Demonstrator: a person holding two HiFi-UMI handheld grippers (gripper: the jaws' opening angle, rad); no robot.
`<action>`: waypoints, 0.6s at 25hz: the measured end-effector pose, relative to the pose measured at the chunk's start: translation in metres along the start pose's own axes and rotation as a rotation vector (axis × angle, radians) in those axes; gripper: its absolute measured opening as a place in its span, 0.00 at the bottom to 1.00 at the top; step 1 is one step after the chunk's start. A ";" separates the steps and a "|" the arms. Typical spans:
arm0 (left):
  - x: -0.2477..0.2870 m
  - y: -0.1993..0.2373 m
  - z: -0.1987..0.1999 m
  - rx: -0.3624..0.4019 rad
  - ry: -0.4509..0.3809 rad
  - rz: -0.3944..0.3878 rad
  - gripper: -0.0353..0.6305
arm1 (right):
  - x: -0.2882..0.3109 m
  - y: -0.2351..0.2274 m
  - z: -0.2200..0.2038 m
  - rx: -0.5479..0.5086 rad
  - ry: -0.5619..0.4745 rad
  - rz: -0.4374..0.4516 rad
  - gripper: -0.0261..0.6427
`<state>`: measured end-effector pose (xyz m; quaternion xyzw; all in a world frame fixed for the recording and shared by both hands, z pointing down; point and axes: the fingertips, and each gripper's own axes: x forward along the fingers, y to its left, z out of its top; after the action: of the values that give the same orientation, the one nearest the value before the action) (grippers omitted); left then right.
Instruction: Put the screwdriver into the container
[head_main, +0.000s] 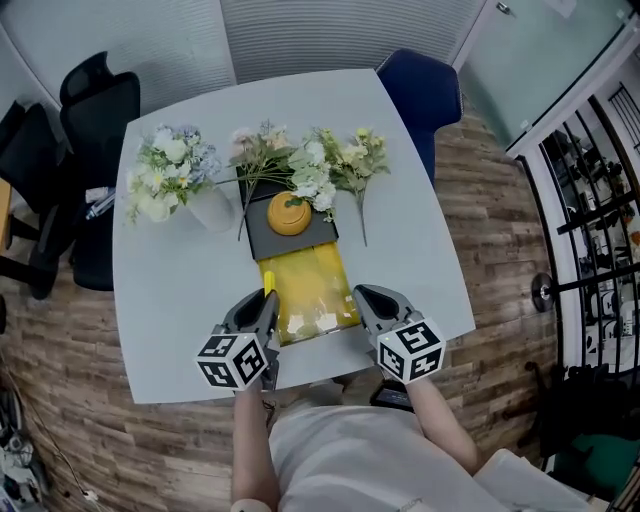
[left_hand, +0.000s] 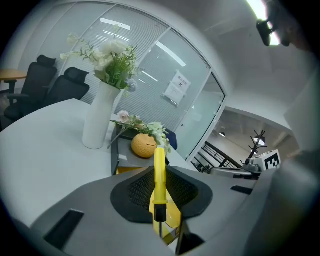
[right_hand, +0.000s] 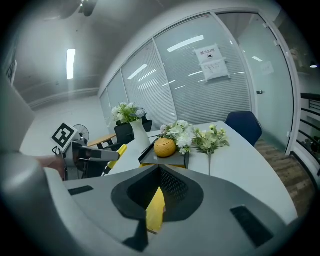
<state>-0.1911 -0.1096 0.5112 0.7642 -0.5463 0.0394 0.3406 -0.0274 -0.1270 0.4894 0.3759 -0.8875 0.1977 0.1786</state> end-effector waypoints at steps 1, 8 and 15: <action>0.001 0.000 0.001 0.001 0.001 -0.001 0.16 | 0.000 -0.001 0.002 0.000 -0.004 -0.003 0.06; 0.004 -0.014 0.016 0.036 -0.017 -0.026 0.16 | -0.014 -0.009 0.021 -0.012 -0.067 -0.040 0.06; 0.008 -0.018 0.026 0.062 -0.023 -0.028 0.16 | -0.013 -0.011 0.031 -0.014 -0.098 -0.031 0.06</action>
<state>-0.1805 -0.1271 0.4861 0.7824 -0.5380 0.0426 0.3109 -0.0158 -0.1410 0.4592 0.3978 -0.8906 0.1700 0.1405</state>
